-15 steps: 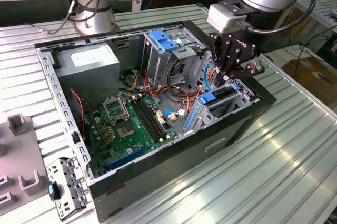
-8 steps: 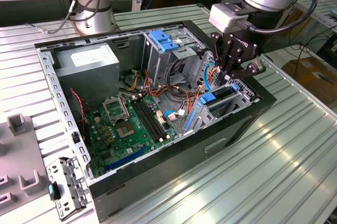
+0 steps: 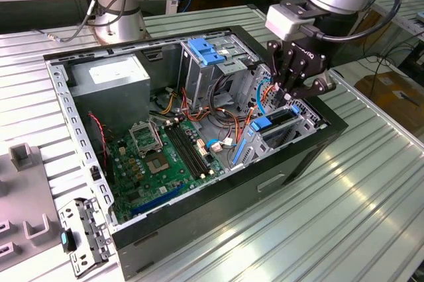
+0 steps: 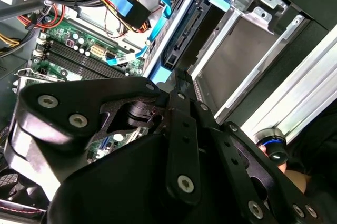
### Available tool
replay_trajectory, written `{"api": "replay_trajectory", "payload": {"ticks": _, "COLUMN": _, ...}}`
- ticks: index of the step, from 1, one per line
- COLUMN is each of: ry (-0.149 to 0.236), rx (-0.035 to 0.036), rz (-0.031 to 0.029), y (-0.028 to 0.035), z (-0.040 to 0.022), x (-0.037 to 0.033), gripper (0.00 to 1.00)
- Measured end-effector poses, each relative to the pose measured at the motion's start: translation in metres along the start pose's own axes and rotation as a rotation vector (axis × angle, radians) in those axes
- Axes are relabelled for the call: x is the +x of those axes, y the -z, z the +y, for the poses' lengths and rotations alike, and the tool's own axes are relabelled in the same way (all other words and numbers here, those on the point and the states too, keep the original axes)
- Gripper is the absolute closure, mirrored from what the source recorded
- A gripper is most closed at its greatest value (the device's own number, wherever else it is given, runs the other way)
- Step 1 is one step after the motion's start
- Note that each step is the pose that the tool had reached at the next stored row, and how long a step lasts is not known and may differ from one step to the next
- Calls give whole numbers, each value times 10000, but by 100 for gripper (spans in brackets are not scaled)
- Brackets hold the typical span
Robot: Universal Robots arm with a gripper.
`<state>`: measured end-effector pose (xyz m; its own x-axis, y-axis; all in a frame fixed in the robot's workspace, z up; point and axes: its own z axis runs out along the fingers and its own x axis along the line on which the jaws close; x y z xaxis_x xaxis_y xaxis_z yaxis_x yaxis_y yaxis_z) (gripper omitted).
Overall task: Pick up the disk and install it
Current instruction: 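Insert the first disk wire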
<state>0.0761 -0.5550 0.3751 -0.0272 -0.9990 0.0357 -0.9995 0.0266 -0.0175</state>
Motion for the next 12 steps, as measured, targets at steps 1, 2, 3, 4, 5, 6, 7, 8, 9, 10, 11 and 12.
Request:
{"api": "replay_trajectory", "payload": {"ticks": 1, "ry": 0, "rx": 0, "rz": 1, "y": 0, "z": -6, "x": 0, "gripper": 89}}
{"api": "replay_trajectory", "payload": {"ticks": 2, "ry": 0, "rx": 0, "rz": 0, "y": 0, "z": -10, "x": 0, "gripper": 89}}
{"api": "replay_trajectory", "payload": {"ticks": 3, "ry": -1, "rx": 0, "rz": 0, "y": 0, "z": -15, "x": 0, "gripper": 89}}
{"api": "replay_trajectory", "payload": {"ticks": 4, "ry": 0, "rx": 0, "rz": 0, "y": 0, "z": -19, "x": -1, "gripper": 89}}
{"api": "replay_trajectory", "payload": {"ticks": 5, "ry": 0, "rx": 0, "rz": 1, "y": 0, "z": -25, "x": -1, "gripper": 89}}
{"api": "replay_trajectory", "payload": {"ticks": 6, "ry": 0, "rx": 0, "rz": 0, "y": -1, "z": -29, "x": -1, "gripper": 89}}
{"api": "replay_trajectory", "payload": {"ticks": 7, "ry": 0, "rx": 0, "rz": 0, "y": -1, "z": -34, "x": -1, "gripper": 89}}
{"api": "replay_trajectory", "payload": {"ticks": 8, "ry": -1, "rx": 0, "rz": 0, "y": -1, "z": -37, "x": -1, "gripper": 89}}
{"api": "replay_trajectory", "payload": {"ticks": 9, "ry": 0, "rx": 0, "rz": 0, "y": -1, "z": -40, "x": -1, "gripper": 89}}
{"api": "replay_trajectory", "payload": {"ticks": 10, "ry": 1, "rx": 0, "rz": 0, "y": -1, "z": -42, "x": -1, "gripper": 89}}
{"api": "replay_trajectory", "payload": {"ticks": 11, "ry": 3, "rx": 0, "rz": 0, "y": -1, "z": -46, "x": -1, "gripper": 89}}
{"api": "replay_trajectory", "payload": {"ticks": 12, "ry": 6, "rx": 0, "rz": 0, "y": -1, "z": -47, "x": -1, "gripper": 89}}
